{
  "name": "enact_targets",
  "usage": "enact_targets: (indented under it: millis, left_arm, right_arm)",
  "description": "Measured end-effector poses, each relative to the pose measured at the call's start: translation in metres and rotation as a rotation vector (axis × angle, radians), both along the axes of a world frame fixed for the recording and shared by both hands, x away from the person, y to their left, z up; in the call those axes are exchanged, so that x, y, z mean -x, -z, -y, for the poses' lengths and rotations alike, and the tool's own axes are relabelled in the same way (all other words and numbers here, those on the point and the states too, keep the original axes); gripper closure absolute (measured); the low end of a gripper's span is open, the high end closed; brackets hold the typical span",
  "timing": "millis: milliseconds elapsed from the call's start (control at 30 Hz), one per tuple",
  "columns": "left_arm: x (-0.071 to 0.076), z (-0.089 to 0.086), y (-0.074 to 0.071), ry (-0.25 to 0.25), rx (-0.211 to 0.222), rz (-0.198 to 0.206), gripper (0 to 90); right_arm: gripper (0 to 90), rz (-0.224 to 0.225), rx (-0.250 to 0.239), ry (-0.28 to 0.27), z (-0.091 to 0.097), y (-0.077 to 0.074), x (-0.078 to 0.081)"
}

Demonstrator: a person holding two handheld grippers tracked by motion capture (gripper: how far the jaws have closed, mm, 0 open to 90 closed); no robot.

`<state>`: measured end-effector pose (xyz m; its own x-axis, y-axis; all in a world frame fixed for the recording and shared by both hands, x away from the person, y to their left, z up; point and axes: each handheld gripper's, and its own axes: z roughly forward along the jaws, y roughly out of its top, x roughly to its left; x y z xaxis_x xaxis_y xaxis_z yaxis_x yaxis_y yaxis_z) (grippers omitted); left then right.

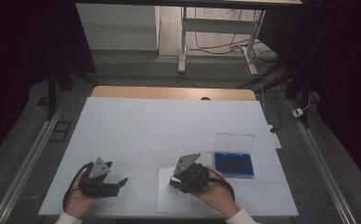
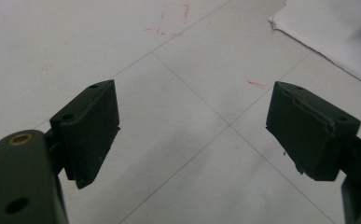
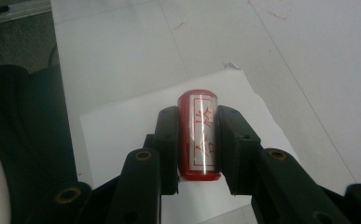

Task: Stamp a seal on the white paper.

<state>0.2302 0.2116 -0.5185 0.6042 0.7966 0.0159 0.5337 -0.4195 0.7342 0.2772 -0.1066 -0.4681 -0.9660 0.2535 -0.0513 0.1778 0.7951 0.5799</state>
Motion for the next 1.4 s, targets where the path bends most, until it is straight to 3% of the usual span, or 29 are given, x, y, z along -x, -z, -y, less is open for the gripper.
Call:
enact_targets:
  millis: [833,1400]
  left_arm:
    - [0.0,0.001,0.0,0.005,-0.008,-0.003,17.5]
    - [-0.001,0.001,0.001,0.008,-0.008,-0.007,17.5]
  right_arm:
    - [70.2,0.02,0.048,0.0,-0.007,0.017,-0.002]
    - [70.2,0.033,0.065,-0.002,-0.009,0.018,-0.001]
